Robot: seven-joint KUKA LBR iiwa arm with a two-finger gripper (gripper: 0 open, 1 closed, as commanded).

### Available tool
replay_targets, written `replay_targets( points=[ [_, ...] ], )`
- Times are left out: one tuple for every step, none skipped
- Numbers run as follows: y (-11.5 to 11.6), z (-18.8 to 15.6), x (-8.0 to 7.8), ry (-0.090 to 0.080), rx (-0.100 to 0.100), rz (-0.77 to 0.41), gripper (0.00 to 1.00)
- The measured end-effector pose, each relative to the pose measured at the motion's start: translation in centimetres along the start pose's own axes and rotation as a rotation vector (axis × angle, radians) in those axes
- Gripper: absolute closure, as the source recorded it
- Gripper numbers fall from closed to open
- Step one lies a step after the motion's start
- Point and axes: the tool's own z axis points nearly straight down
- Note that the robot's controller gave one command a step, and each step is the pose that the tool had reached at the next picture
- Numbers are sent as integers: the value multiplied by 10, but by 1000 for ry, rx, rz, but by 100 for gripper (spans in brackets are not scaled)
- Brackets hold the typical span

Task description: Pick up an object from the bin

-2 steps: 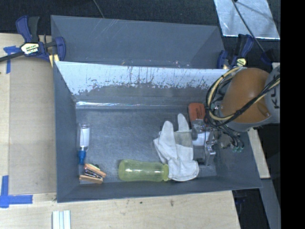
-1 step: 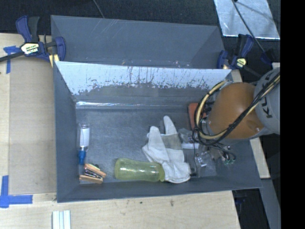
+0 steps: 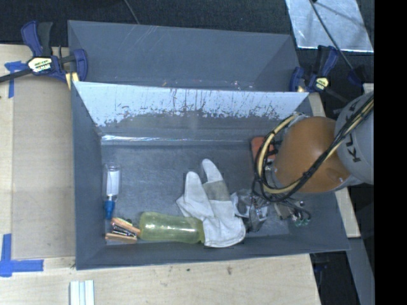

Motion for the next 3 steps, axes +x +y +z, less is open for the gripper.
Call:
replay_targets(
  points=[
    [0, 0, 0, 0, 0, -1, 100],
    [1, -5, 1, 6, -2, -1, 100],
    [1, -26, 3, 12, -4, 0, 100]
  ],
)
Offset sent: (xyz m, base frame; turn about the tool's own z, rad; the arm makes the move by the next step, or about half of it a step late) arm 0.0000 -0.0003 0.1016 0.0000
